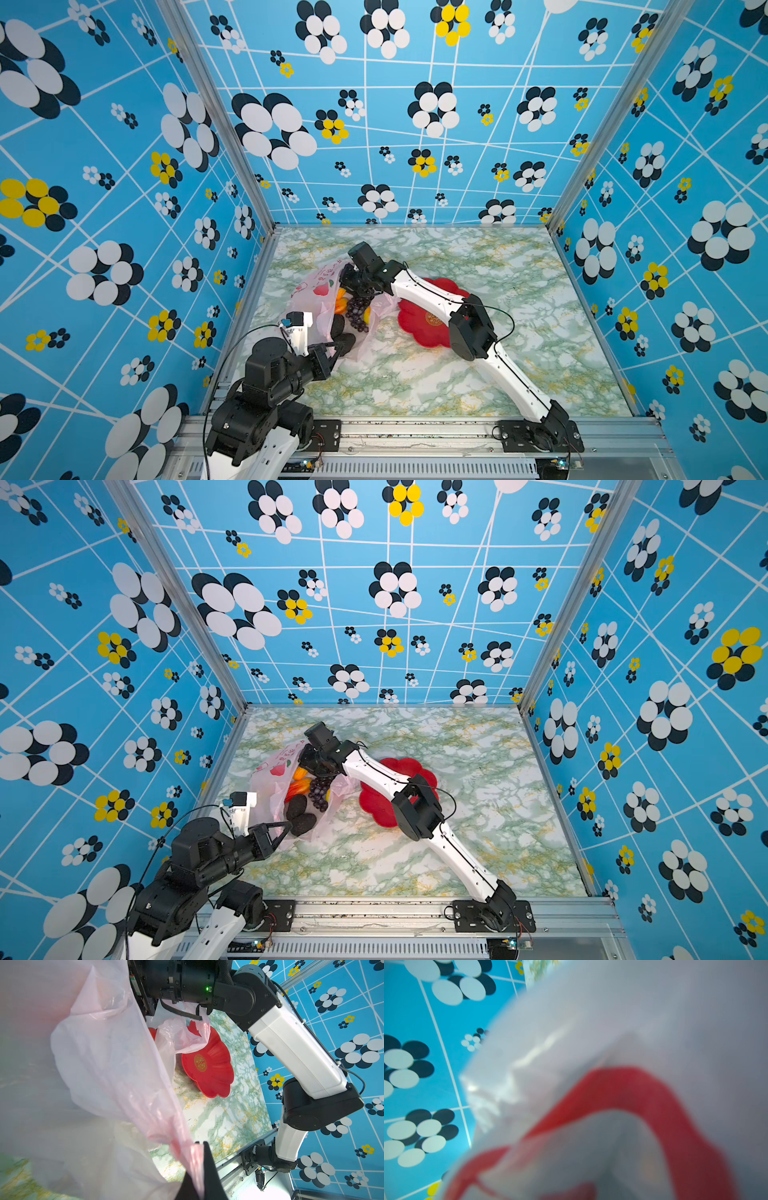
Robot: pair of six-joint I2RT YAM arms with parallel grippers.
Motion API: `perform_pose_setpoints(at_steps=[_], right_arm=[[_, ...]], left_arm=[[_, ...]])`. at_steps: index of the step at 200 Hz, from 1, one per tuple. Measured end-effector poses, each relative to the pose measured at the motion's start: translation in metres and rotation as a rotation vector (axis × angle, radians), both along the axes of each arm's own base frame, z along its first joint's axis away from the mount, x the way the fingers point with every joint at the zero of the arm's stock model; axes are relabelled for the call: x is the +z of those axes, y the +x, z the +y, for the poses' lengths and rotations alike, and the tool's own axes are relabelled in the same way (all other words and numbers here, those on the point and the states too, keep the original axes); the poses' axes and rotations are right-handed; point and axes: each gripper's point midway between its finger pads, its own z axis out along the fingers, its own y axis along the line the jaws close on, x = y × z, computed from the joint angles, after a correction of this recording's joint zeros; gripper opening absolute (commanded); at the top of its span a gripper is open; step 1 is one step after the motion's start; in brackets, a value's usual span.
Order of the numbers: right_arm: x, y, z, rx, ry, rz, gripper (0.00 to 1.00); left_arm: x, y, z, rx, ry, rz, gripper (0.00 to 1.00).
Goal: Place the fruits into the plastic bag
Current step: 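Hold the right gripper inside the bag mouth beside the left gripper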
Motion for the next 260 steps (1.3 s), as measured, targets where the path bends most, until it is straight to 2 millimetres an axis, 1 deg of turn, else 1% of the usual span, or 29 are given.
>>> perform_pose_setpoints(at_steps=[13,55,81,105,118,141,164,188,226,260], right_arm=[[0.004,0.010,-0.003,-0.043,0.012,-0.011,0.00],[0.009,0.035,-0.020,-0.146,0.013,-0.019,0.00],[0.008,0.042,-0.027,-0.175,0.004,-0.020,0.00],[0.007,0.044,-0.029,-0.185,0.000,-0.022,0.05],[0.007,0.045,-0.029,-0.186,0.001,-0.021,0.08],[0.007,0.045,-0.029,-0.186,0.001,-0.021,0.19],[0.008,0.046,-0.030,-0.188,0.002,-0.021,0.26],[0.011,0.048,-0.031,-0.191,0.007,-0.025,0.36],[0.014,0.051,-0.032,-0.196,0.012,-0.030,0.44],[0.018,0.053,-0.033,-0.192,0.008,-0.037,0.61]], left_arm=[[0.000,0.000,0.000,0.000,0.000,0.000,0.00],[0.000,0.000,0.000,0.000,0.000,0.000,0.00],[0.000,0.000,0.000,0.000,0.000,0.000,0.00],[0.000,0.001,0.000,0.000,0.001,0.001,0.00],[0.000,0.001,0.000,0.000,0.000,0.000,0.00],[0.000,0.001,0.000,0.000,0.002,0.003,0.00],[0.000,0.002,-0.001,0.000,0.000,0.000,0.00],[-0.001,0.003,-0.001,0.000,0.001,0.001,0.00],[-0.003,0.005,-0.001,-0.002,0.007,0.013,0.00],[-0.004,0.005,-0.001,-0.002,0.008,0.015,0.00]])
